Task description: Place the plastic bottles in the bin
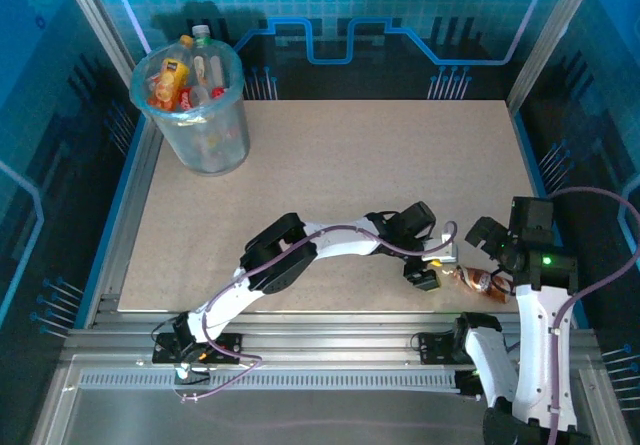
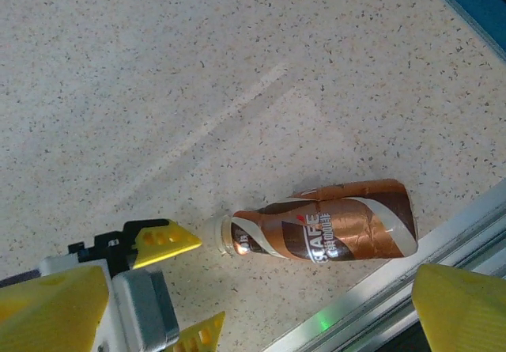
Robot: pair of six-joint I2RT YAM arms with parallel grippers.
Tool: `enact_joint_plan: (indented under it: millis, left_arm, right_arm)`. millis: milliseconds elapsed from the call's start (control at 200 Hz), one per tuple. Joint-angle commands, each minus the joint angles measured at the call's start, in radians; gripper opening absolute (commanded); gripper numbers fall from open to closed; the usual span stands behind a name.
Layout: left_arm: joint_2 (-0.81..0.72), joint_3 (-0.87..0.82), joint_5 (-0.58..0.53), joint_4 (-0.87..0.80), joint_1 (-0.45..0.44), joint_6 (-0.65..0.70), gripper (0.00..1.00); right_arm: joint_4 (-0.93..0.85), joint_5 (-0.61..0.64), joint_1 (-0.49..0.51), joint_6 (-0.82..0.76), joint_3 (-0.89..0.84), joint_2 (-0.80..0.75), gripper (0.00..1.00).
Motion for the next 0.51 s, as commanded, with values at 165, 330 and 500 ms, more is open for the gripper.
enact_joint_plan:
  millis: [165, 330, 500]
  left_arm:
    - [0.019, -0.008, 0.034, 0.159, -0.001, -0.027, 0.78]
    - [0.023, -0.036, 0.012, 0.25, 0.002, -0.029, 0.81]
    - [0.047, -0.034, 0.088, 0.277, -0.001, 0.014, 0.79]
  right_arm:
    - [0.0, -0.002, -0.016, -0.016, 0.015, -0.019, 1.0]
    - [-0.006, 0.035, -0.017, -0.017, 0.026, -0.017, 1.0]
    - [-0.004, 0.078, -0.02, -0.026, 0.023, 0.004, 1.0]
